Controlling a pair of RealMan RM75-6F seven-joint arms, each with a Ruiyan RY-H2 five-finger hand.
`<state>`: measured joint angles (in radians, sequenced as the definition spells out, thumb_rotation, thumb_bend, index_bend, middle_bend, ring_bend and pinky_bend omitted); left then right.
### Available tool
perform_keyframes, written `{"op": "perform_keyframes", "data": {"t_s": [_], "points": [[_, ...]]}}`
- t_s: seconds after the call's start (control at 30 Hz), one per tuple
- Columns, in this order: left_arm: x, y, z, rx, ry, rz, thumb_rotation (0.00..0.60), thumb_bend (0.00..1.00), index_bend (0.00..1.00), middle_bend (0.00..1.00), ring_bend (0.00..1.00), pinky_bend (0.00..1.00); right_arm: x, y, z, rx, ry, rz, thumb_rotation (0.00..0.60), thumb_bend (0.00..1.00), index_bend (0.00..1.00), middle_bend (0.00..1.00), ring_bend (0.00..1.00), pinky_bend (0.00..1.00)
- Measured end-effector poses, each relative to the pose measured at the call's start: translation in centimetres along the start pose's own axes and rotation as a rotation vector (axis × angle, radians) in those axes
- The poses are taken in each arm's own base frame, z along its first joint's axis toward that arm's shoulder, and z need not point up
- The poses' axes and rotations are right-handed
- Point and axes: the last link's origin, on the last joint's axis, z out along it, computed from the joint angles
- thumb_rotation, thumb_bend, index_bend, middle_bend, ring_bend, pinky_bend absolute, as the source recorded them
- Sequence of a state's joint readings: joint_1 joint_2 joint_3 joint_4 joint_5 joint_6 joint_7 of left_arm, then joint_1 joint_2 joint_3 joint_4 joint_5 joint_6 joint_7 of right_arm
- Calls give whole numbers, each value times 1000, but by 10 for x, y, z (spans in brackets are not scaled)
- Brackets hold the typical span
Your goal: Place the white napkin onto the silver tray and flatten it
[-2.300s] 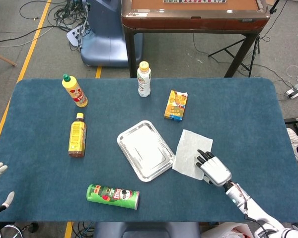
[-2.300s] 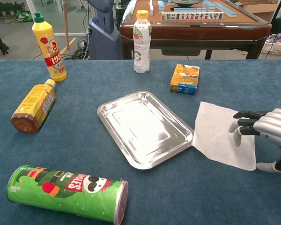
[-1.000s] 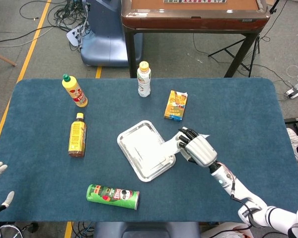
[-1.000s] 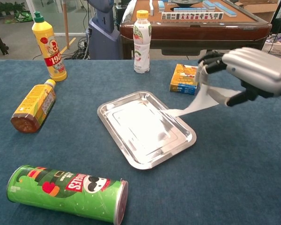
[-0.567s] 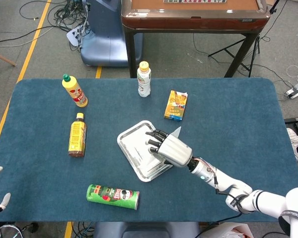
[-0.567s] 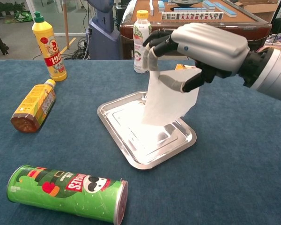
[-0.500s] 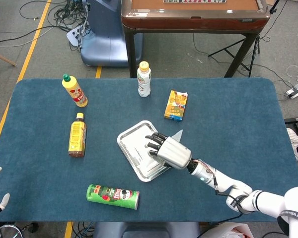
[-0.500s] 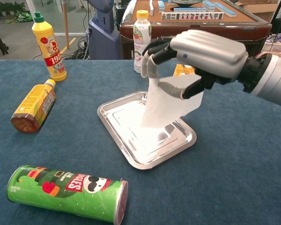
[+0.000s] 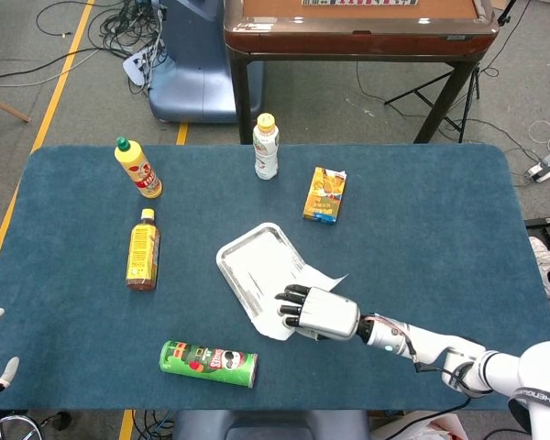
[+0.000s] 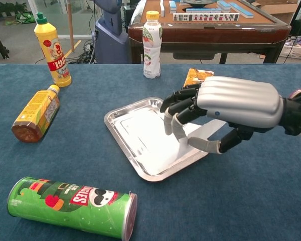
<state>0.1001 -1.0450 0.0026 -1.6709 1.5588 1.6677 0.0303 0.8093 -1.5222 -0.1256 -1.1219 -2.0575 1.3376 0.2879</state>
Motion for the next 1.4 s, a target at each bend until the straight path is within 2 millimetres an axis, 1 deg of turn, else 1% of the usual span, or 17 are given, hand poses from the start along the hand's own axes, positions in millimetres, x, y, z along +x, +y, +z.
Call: {"op": "perform_keyframes", "data": {"t_s": [0.2, 0.37, 0.5, 0.73, 0.83, 0.9, 1.0, 1.1, 1.4], "points": [[-1, 1, -1, 5, -2, 3, 600, 274, 174, 148, 137, 0, 7, 14, -10, 29, -17, -38, 600, 586, 616, 393, 220, 252], [-2, 3, -1, 4, -5, 3, 600, 274, 174, 148, 137, 0, 10, 24, -8, 63, -18, -84, 600, 586, 620, 402, 232, 253], [-1, 3, -1, 8, 1, 4, 600, 274, 174, 148, 137, 0, 6, 24, 4, 100, 5, -73, 600, 586, 622, 404, 236, 253], [0, 1, -2, 19, 1, 9, 600, 274, 174, 148, 137, 0, 2, 11, 36, 210, 60, -42, 600, 586, 630, 409, 247, 253], [0, 0, -3, 24, 0, 12, 600, 274, 174, 148, 137, 0, 1, 5, 45, 249, 80, -32, 600, 586, 630, 409, 248, 253], [0, 0, -3, 26, 0, 13, 600, 274, 174, 148, 137, 0, 1, 2, 47, 264, 88, -26, 600, 586, 630, 410, 249, 253], [1, -1, -4, 30, 2, 14, 600, 274, 174, 148, 137, 0, -1, 3, 45, 269, 86, -24, 600, 586, 630, 411, 251, 253], [0, -1, -3, 27, -4, 15, 600, 274, 174, 148, 137, 0, -4, 7, 38, 249, 81, -18, 600, 586, 630, 411, 251, 253], [-3, 1, -1, 21, -12, 16, 600, 274, 174, 148, 137, 0, -14, 29, 19, 157, 45, -27, 600, 586, 630, 411, 251, 253]]}}
